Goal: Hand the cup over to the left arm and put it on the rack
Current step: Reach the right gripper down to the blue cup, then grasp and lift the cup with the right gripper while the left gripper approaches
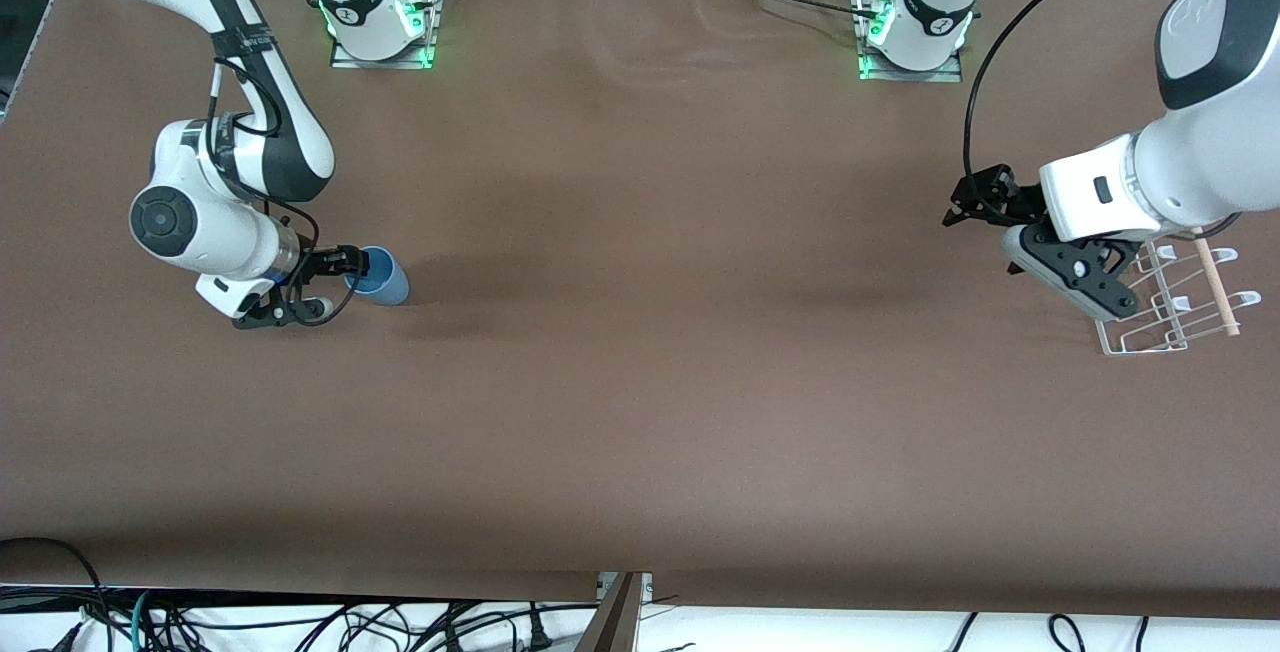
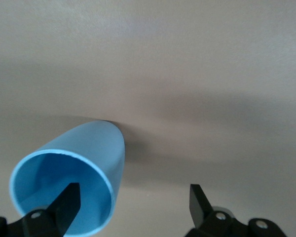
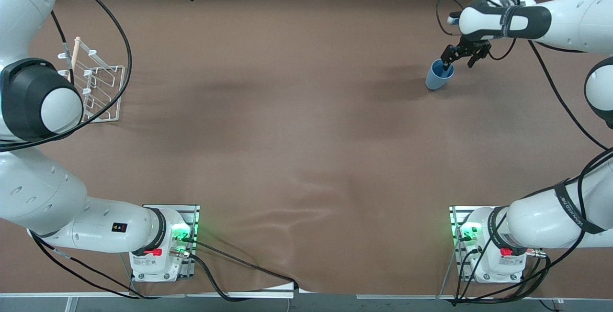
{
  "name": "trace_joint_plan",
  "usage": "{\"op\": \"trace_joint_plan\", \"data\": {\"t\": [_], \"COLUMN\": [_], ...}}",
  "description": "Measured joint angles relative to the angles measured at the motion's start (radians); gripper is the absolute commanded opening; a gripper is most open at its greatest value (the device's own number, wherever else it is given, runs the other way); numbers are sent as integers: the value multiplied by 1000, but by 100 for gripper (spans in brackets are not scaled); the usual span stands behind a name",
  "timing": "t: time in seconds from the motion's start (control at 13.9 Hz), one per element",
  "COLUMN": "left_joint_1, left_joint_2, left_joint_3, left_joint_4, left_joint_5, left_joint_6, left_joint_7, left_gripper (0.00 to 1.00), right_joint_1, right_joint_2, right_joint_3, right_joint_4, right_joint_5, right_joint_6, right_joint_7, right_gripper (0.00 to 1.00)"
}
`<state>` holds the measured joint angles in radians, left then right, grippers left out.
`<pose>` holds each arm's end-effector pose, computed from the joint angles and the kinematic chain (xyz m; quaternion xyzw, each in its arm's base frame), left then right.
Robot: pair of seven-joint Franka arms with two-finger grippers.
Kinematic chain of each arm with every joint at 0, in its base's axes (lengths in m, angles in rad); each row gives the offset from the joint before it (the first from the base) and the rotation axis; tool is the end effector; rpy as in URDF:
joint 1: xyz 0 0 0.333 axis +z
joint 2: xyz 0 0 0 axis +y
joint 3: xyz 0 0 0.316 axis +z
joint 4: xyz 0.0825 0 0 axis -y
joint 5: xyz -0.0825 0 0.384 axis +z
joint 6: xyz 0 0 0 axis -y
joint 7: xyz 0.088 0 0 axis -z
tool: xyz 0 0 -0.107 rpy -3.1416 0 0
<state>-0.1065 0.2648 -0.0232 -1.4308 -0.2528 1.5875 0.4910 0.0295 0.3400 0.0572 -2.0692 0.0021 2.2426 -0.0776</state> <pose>0.6215 -0.1059 0.5381 0.9457 -0.2937 -0.0295 0.1363 0.5682 0.0491 0.2532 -0.9933 -0.0802 0.0830 0.0100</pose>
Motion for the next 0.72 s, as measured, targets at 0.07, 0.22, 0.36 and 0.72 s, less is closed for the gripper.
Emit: {"op": "trace_joint_plan", "data": {"t": [0.07, 0.22, 0.36, 0.72], "left_joint_1": [-1, -10, -21, -29], "left_joint_2": [9, 21, 27, 67], "left_joint_3": [0, -2, -3, -3], "left_joint_4": [-4, -11, -24, -54], "left_joint_5": [-21, -50, -95, -225], "left_joint_6": [18, 48, 86, 167], "left_joint_7": [54, 128, 200, 309], "left_gripper": [100, 100, 100, 100], "right_joint_1": [0, 0, 1, 18], "right_joint_2": [7, 15, 16, 21], "right_joint_3": [0, 0, 2, 16], "right_joint_4": [-9, -11, -11, 14], "right_joint_5": [0, 0, 1, 19], "right_joint_6": [15, 22, 23, -22], "right_joint_7": [0, 2, 19, 91], "right_gripper": [62, 25, 0, 0]}}
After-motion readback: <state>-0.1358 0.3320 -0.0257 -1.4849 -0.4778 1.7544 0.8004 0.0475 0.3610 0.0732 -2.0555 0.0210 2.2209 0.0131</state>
